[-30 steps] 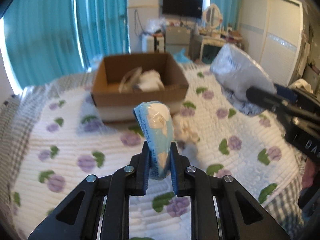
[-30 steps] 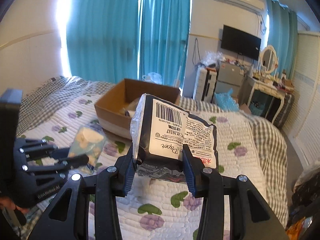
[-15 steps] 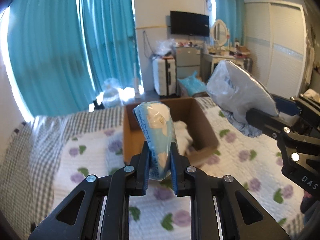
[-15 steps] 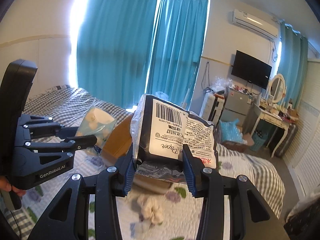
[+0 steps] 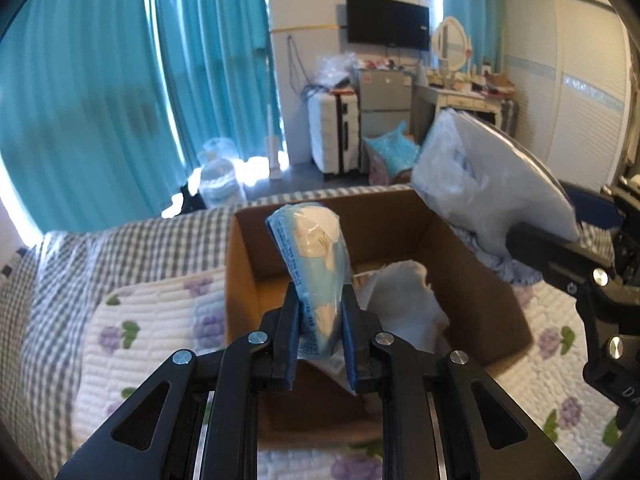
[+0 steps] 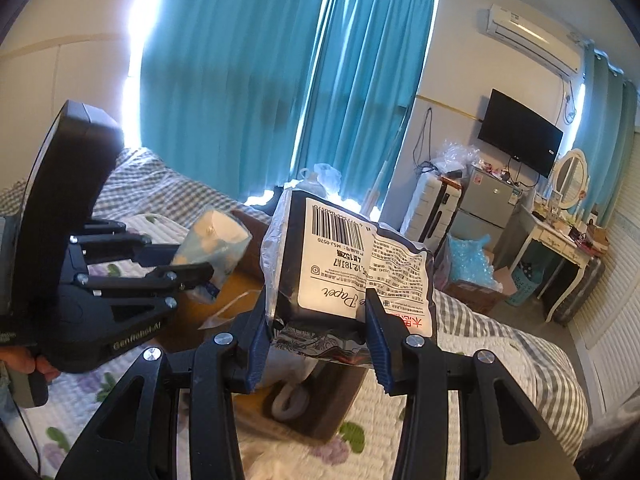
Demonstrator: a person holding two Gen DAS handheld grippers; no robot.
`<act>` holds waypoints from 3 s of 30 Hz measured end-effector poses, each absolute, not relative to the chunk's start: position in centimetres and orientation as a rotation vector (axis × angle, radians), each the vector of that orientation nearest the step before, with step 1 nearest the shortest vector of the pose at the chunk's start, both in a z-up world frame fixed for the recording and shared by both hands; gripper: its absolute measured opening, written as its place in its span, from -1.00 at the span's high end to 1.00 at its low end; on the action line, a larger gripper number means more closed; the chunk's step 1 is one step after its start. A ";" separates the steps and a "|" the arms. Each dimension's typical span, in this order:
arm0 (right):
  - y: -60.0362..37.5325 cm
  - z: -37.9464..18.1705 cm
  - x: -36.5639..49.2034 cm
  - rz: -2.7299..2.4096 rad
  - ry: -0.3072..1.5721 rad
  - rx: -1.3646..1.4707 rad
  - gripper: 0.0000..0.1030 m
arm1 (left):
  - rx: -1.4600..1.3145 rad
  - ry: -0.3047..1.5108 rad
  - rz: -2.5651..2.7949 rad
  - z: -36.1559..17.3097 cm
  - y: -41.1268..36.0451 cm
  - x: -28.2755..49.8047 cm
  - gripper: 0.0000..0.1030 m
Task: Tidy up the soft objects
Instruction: 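Carry both tissue packs over the box and open both grippers, then grasp the white knotted sock with the right gripper, then grasp the cream scrunchie with the left gripper while the right lifts the knotted sock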
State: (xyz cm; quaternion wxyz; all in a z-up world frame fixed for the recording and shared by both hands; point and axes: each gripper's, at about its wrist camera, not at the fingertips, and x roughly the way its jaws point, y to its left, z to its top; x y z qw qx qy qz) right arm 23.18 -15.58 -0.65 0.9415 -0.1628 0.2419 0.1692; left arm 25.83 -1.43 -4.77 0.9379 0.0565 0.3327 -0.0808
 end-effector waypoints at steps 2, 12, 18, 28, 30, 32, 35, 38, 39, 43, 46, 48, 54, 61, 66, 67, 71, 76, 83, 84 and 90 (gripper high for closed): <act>-15.2 -1.0 24.3 0.354 0.502 -0.337 0.18 | 0.114 0.683 -0.172 -5.0 -1.5 26.4 0.56; -14.4 -2.1 26.3 0.363 0.513 -0.367 0.18 | 0.118 0.653 -0.108 -4.7 -0.7 26.0 -0.62; -13.7 -2.6 26.8 0.350 0.516 -0.382 0.14 | 0.140 0.596 -0.095 -3.2 1.1 24.6 -0.64; -14.6 -1.8 26.1 0.308 0.513 -0.290 -0.56 | 0.134 0.574 -0.047 -1.8 3.5 21.7 -0.65; -15.5 -0.7 24.8 0.298 0.512 -0.273 -0.56 | 0.132 0.565 -0.046 -1.0 3.5 20.4 -0.65; -16.5 1.0 22.7 0.286 0.501 -0.264 -0.59 | 0.131 0.547 -0.046 0.2 3.5 18.6 -0.65; -18.1 3.3 19.4 0.260 0.485 -0.258 -0.73 | 0.120 0.528 -0.045 1.8 3.2 15.9 -0.88; -19.4 5.1 15.9 0.269 0.495 -0.254 -0.79 | 0.136 0.507 -0.029 3.3 2.7 12.9 -0.94; -19.7 5.5 15.0 0.279 0.503 -0.257 -0.79 | 0.142 0.503 -0.020 3.7 2.6 12.0 -0.94; -20.8 6.0 10.6 0.296 0.521 -0.281 -0.79 | 0.123 0.489 -0.027 4.4 2.0 9.0 -0.97; -21.3 4.9 8.7 0.298 0.545 -0.270 -0.79 | 0.105 0.498 -0.028 3.1 1.7 7.4 -0.97; -21.5 3.0 7.8 0.302 0.576 -0.247 -0.79 | 0.100 0.521 -0.028 1.6 1.4 7.0 -0.97; -21.6 -4.9 8.9 0.291 0.709 -0.199 -0.79 | 0.064 0.589 -0.041 -4.4 0.4 7.5 -0.97; -21.0 -14.4 12.4 0.283 0.930 -0.183 -0.22 | 0.101 0.704 -0.029 -12.4 0.3 9.5 -0.97; -20.0 -17.5 13.1 0.324 1.013 -0.185 -0.04 | 0.097 0.792 -0.037 -15.4 0.7 10.2 -0.97; -19.8 -17.9 13.2 0.326 1.021 -0.192 -0.01 | 0.098 0.798 -0.036 -15.6 0.7 10.2 -0.97; -18.9 -18.8 13.0 0.305 1.021 -0.249 0.29 | 0.107 0.800 -0.037 -15.8 0.4 10.1 -0.97; -18.5 -18.1 11.8 0.302 0.986 -0.270 0.36 | 0.112 0.803 -0.028 -15.5 0.1 9.7 -0.97; -20.8 -13.9 9.6 0.324 0.893 -0.180 0.36 | 0.095 0.796 -0.074 -13.6 -2.1 9.7 -0.97; -21.2 -13.3 9.6 0.323 0.883 -0.177 0.36 | 0.100 0.793 -0.090 -13.1 -2.8 10.0 -0.97; -24.6 -9.0 11.8 0.281 0.804 -0.185 0.36 | 0.104 0.764 -0.146 -11.1 -6.6 12.4 -0.97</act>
